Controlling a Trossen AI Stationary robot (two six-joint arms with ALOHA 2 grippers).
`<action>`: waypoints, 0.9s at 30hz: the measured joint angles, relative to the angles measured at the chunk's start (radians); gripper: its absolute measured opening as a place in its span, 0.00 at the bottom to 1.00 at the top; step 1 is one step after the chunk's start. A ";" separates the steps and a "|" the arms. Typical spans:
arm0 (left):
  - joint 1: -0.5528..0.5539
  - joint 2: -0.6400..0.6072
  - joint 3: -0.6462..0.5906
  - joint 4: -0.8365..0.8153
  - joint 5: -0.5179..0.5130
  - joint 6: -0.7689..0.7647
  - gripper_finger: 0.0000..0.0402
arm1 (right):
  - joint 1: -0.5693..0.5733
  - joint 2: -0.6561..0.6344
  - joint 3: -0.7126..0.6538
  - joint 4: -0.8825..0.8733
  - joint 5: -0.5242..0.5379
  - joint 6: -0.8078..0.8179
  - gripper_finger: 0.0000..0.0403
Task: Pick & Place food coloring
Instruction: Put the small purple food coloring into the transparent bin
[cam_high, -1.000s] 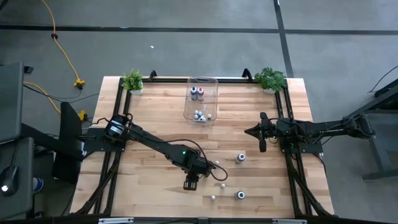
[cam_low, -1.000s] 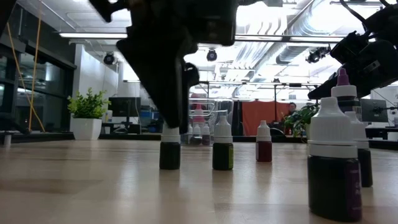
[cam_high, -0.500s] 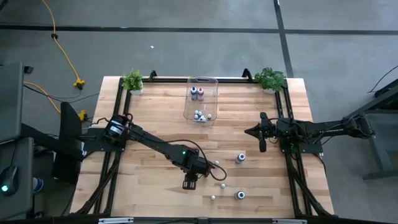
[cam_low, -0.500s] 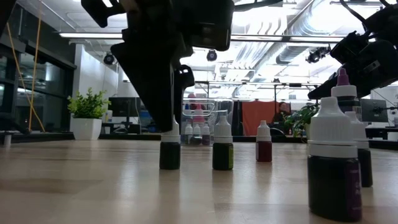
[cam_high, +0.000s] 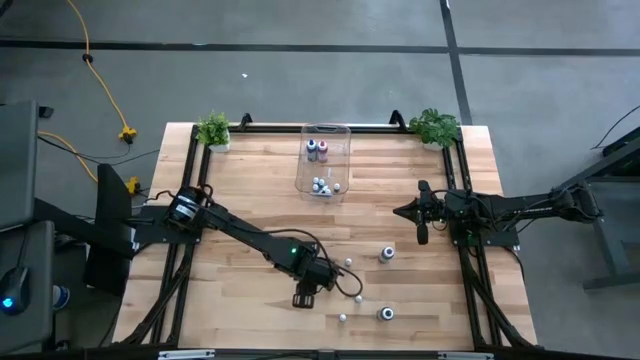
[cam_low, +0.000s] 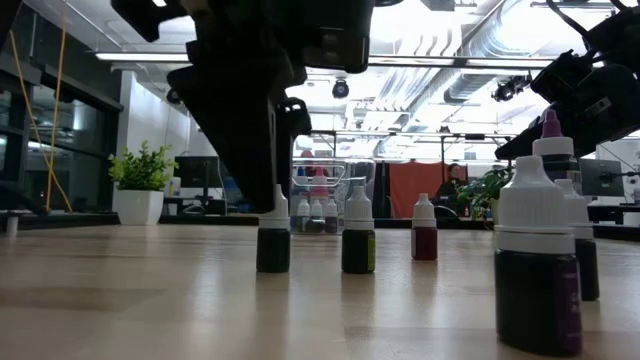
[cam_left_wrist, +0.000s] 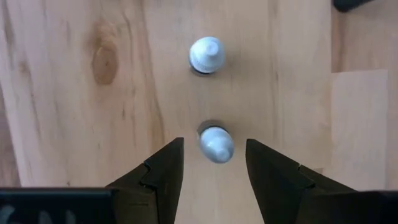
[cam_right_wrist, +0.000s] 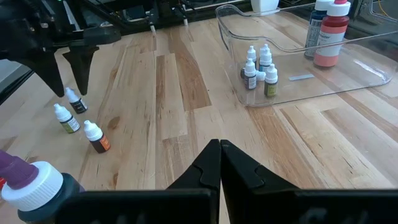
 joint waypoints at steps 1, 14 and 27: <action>0.000 0.000 0.000 0.001 -0.006 0.000 0.42 | 0.000 0.000 0.000 0.000 0.000 0.000 0.00; 0.000 0.000 0.000 0.019 -0.013 0.000 0.39 | 0.000 0.000 0.000 0.000 0.000 0.000 0.00; 0.000 0.000 0.000 0.014 -0.008 0.000 0.22 | 0.000 0.000 0.000 0.000 0.000 0.000 0.00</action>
